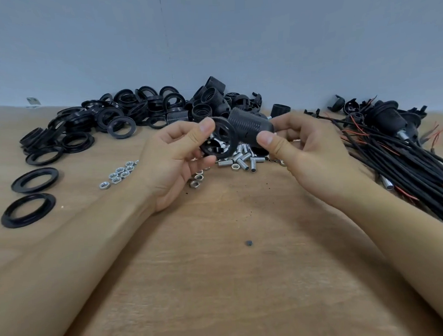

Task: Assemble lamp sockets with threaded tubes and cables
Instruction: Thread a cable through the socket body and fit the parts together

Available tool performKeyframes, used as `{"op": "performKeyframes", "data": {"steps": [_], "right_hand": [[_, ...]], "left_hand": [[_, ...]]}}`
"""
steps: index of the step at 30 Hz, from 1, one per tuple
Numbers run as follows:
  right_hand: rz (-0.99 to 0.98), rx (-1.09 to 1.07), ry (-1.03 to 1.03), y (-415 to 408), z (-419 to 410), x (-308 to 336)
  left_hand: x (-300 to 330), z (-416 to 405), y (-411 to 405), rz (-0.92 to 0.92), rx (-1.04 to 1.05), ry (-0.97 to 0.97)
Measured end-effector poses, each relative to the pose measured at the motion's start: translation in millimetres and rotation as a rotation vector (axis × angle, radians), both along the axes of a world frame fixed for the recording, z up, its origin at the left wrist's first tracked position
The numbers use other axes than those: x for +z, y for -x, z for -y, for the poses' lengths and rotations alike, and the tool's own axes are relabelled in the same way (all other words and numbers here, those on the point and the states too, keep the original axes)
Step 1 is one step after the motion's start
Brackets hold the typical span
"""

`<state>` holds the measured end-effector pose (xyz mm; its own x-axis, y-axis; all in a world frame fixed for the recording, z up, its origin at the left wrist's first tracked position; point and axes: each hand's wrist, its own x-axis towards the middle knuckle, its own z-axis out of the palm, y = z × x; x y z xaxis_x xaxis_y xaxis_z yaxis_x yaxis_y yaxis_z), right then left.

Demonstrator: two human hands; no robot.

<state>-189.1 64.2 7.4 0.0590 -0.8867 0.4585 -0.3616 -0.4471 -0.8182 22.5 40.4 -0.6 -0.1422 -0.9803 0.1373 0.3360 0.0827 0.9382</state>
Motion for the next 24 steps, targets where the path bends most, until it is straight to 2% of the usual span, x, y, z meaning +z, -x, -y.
{"op": "performKeyframes", "data": {"steps": [2,5,8,11,15,19,24], "right_hand": [[0.031,-0.059,0.053,1.5,-0.2,2.6],[0.052,-0.05,0.084,2.5,-2.5,6.1],[-0.045,-0.002,0.086,-2.2,-2.6,0.6],[-0.161,-0.027,0.064,-2.9,-0.7,-4.8],[-0.206,0.005,0.125,3.1,-0.8,-2.9],[-0.355,-0.001,0.25,7.9,-2.5,2.1],[-0.437,-0.036,0.353,7.8,-4.1,4.2]], "left_hand": [[-0.7,2.6,-2.7,-0.02,0.079,0.01],[-1.1,3.9,-3.6,-0.056,0.076,0.029],[-1.7,0.5,-2.8,-0.006,-0.043,0.061],[-2.3,-3.3,-1.3,-0.031,-0.186,0.068],[-0.6,-4.7,-0.4,-0.003,-0.133,0.105],[-1.3,-8.8,2.4,0.052,-0.091,0.147],[-2.5,-13.2,5.9,0.111,-0.117,0.173]]}}
